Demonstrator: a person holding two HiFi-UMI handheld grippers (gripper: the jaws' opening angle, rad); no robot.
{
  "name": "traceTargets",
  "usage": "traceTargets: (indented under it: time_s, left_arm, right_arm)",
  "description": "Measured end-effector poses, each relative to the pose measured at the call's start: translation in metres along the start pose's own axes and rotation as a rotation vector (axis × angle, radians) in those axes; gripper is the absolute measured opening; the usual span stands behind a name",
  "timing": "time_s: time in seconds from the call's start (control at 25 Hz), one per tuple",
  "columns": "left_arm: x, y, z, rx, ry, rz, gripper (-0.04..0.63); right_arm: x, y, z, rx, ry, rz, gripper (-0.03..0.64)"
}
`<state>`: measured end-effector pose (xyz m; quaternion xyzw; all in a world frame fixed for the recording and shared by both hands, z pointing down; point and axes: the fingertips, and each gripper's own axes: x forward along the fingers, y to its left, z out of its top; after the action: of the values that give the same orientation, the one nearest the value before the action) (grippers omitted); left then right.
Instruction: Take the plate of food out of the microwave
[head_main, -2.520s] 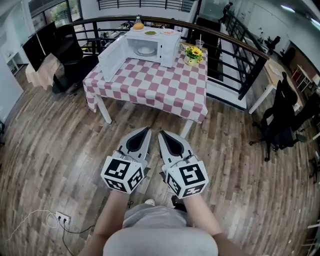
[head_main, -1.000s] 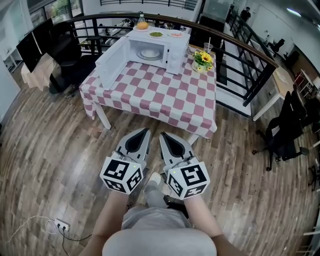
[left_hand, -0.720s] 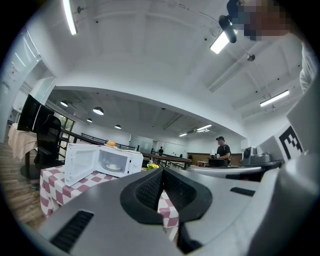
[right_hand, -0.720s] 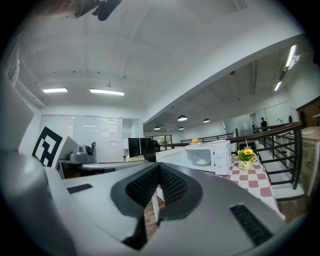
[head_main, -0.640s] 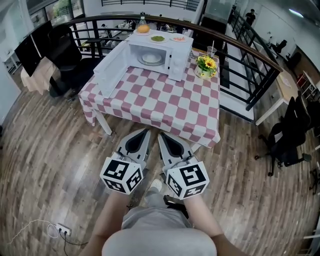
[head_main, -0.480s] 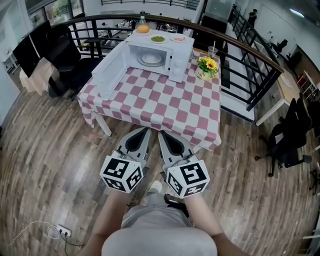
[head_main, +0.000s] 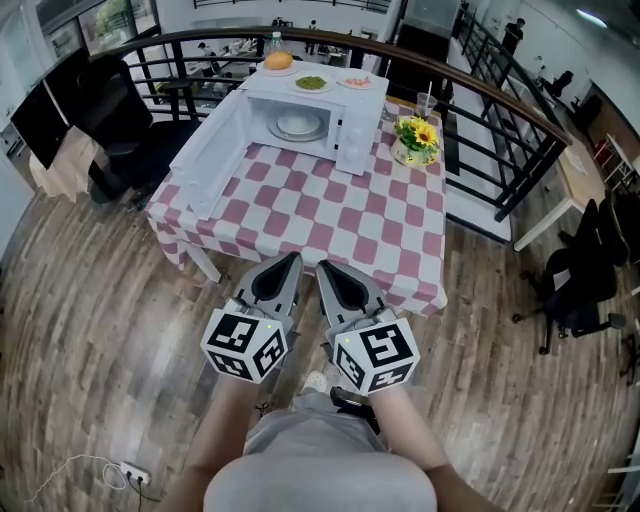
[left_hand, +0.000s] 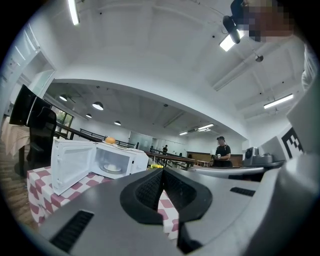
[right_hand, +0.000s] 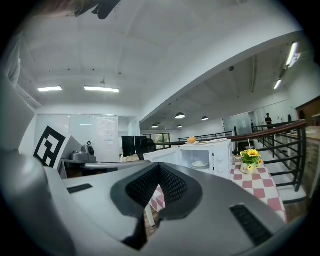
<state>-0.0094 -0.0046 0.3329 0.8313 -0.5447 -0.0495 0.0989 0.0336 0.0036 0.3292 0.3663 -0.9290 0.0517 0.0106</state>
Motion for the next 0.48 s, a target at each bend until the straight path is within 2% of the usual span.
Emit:
traceTargets:
  time_s: [0.48]
  left_arm:
    - [0.039, 0.034, 0.003, 0.013, 0.009, -0.008, 0.0]
  right_arm:
    - [0.053, -0.026, 0.002, 0.027, -0.014, -0.012, 0.023]
